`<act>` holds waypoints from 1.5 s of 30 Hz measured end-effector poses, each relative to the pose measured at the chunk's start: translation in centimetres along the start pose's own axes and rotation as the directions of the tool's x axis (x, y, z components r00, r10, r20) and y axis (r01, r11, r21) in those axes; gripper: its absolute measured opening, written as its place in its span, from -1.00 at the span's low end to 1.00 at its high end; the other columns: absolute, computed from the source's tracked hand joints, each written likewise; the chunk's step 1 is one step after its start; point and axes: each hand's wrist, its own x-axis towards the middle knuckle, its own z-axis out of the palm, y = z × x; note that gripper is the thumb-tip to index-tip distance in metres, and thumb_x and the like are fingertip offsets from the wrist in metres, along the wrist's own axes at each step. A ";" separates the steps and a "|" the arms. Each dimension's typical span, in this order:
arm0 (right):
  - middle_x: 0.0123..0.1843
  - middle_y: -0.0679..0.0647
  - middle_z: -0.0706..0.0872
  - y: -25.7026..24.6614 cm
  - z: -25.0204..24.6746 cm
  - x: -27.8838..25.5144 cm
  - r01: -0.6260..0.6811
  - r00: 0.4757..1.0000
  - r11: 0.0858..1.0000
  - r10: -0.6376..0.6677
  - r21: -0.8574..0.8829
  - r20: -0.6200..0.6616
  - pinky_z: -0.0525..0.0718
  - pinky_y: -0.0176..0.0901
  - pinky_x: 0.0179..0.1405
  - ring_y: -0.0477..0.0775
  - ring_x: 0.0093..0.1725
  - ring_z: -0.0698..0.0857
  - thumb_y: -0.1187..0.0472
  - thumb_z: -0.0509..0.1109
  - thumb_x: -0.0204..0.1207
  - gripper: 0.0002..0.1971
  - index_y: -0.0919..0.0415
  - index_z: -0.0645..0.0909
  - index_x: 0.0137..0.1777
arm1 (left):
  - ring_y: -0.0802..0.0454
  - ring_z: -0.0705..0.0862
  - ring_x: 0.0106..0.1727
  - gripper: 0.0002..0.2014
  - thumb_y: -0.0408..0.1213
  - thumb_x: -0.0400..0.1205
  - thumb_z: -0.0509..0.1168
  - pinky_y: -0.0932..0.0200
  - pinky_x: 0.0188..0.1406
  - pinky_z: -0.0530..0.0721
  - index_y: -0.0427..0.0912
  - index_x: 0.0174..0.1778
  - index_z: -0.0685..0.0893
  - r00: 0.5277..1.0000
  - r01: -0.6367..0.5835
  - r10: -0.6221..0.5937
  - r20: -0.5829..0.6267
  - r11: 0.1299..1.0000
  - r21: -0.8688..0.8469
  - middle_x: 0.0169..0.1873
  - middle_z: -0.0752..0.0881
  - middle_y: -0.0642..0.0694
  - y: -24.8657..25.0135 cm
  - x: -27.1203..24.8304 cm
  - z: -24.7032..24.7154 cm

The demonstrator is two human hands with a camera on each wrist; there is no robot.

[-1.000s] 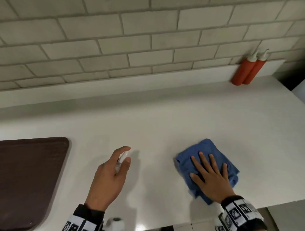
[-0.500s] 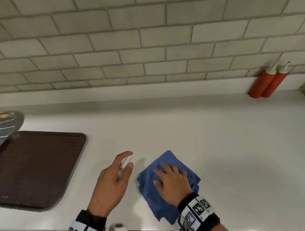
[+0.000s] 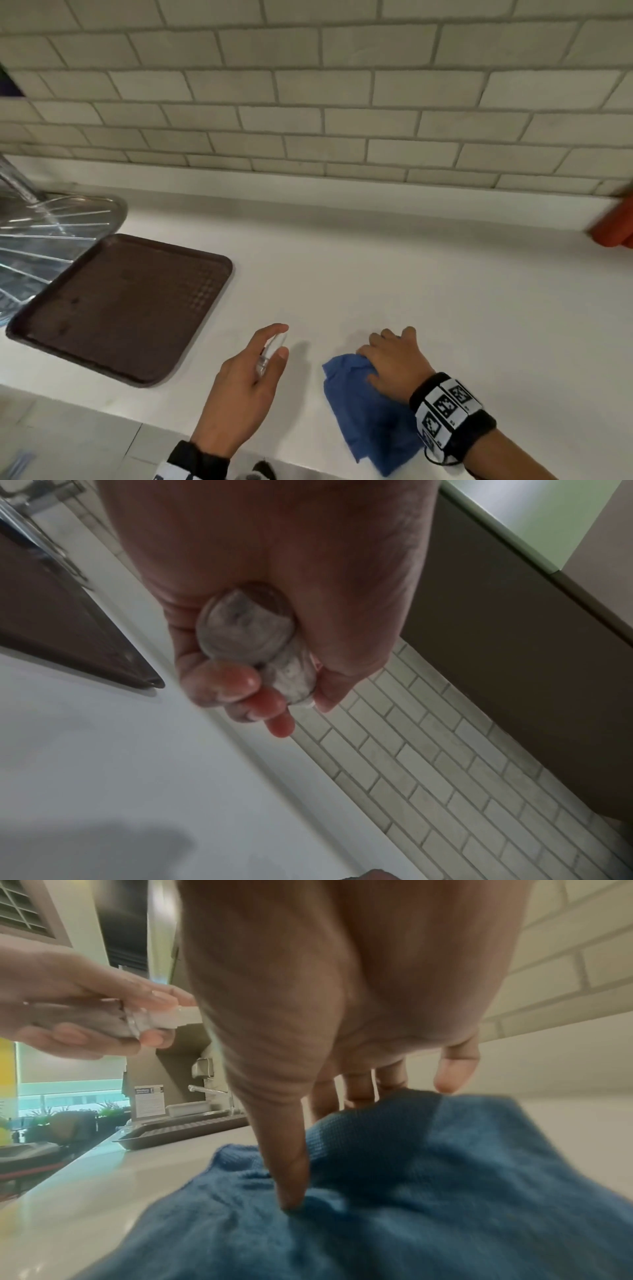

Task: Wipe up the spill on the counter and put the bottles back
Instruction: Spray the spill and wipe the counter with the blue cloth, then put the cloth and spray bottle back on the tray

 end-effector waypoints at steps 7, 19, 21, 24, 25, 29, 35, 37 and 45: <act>0.11 0.06 0.67 -3.4 -4.0 -0.1 0.076 0.982 0.961 -0.119 0.265 0.149 0.43 -0.09 -0.01 0.09 -0.03 0.58 0.19 0.17 0.58 -0.80 0.10 0.53 0.15 | 0.05 0.71 -0.26 -0.72 0.11 0.71 0.17 0.33 -0.19 0.63 0.50 0.33 0.47 1.000 0.005 -0.006 -0.005 0.999 -0.036 -0.27 0.80 -0.01 -2.7 -0.2 -2.1; 0.02 -0.08 0.68 -15.9 -11.0 5.9 0.229 0.954 0.873 -0.290 0.431 0.082 0.55 -0.05 -0.06 0.05 -0.05 0.63 0.08 0.08 0.66 -0.80 -0.20 0.41 0.19 | 0.32 0.71 0.06 -0.76 0.18 0.68 0.14 0.32 0.19 0.66 0.45 0.27 0.47 0.994 0.083 -0.091 -0.053 0.987 -0.140 0.02 0.64 0.49 -11.7 0.9 -12.3; 0.00 -0.04 0.71 -18.4 -12.3 7.7 0.267 0.948 0.875 -0.313 0.404 0.051 0.57 0.03 -0.07 0.10 -0.08 0.63 0.03 0.05 0.69 -0.84 -0.19 0.38 0.19 | 0.36 0.67 -0.04 -0.79 0.16 0.67 0.14 0.34 0.10 0.59 0.37 0.21 0.45 0.989 0.124 -0.136 -0.064 0.979 -0.160 -0.08 0.62 0.43 -13.2 1.0 -14.5; 0.00 0.00 0.72 -21.9 -14.1 10.5 0.307 0.940 0.866 -0.341 0.394 0.017 0.57 0.05 -0.07 0.12 -0.08 0.64 -0.01 0.04 0.71 -0.84 -0.18 0.38 0.21 | 0.36 0.73 0.03 -0.77 0.11 0.70 0.19 0.31 0.11 0.68 0.64 0.18 0.47 0.990 0.079 -0.098 -0.098 0.981 -0.177 -0.05 0.74 0.38 -16.3 1.3 -17.5; 0.00 0.00 0.72 -23.0 -14.7 11.5 0.312 0.937 0.855 -0.350 0.415 0.017 0.58 0.04 -0.05 0.10 -0.08 0.64 -0.02 0.05 0.70 -0.84 -0.19 0.39 0.20 | 0.32 0.75 0.01 -0.70 0.09 0.71 0.20 0.27 0.10 0.73 0.74 0.16 0.43 0.989 0.076 -0.095 -0.117 0.985 -0.155 -0.09 0.77 0.33 -17.3 1.3 -18.4; 0.02 -0.12 0.72 -26.4 -16.6 15.9 0.304 0.921 0.748 -0.389 0.590 0.018 0.63 -0.01 0.07 -0.06 -0.01 0.67 -0.05 0.09 0.69 -0.86 -0.25 0.43 0.16 | 0.16 0.76 -0.20 -0.69 0.07 0.71 0.20 0.14 -0.08 0.75 0.74 0.16 0.42 0.978 0.086 -0.109 -0.175 0.987 -0.133 -0.22 0.76 0.35 -20.0 1.1 -21.7; 0.09 -0.05 0.70 -29.9 -18.1 23.4 0.283 0.914 0.476 -0.397 0.833 -0.084 0.59 -0.10 0.15 -0.08 0.10 0.67 0.05 0.20 0.71 -0.89 -0.12 0.52 0.16 | 0.20 0.63 -0.47 -0.74 -0.07 0.72 0.26 0.19 -0.32 0.62 0.43 0.23 0.55 0.957 0.097 -0.130 -0.259 0.986 -0.136 -0.45 0.73 0.23 -22.2 1.0 -25.3; 0.12 0.04 0.70 -30.8 -17.8 26.0 0.252 0.931 0.389 -0.347 0.886 -0.113 0.59 -0.13 0.16 -0.07 0.10 0.67 0.05 0.21 0.71 -0.86 -0.03 0.52 0.19 | 0.19 0.56 -0.54 -0.76 -0.05 0.72 0.26 0.14 -0.34 0.61 0.40 0.25 0.57 0.950 0.112 -0.149 -0.274 0.983 -0.145 -0.53 0.68 0.12 -22.6 1.3 -25.9; 0.18 0.24 0.68 -29.8 -10.4 31.5 -0.143 0.988 0.220 0.083 0.965 0.128 0.62 0.18 0.27 0.15 0.09 0.68 0.10 0.19 0.71 -0.86 0.07 0.41 0.19 | 0.17 0.63 -0.50 -0.77 0.11 0.69 0.20 0.12 -0.30 0.71 0.50 0.25 0.52 0.929 0.184 -0.227 -0.293 0.969 -0.167 -0.38 0.80 -0.02 -23.4 2.9 -26.0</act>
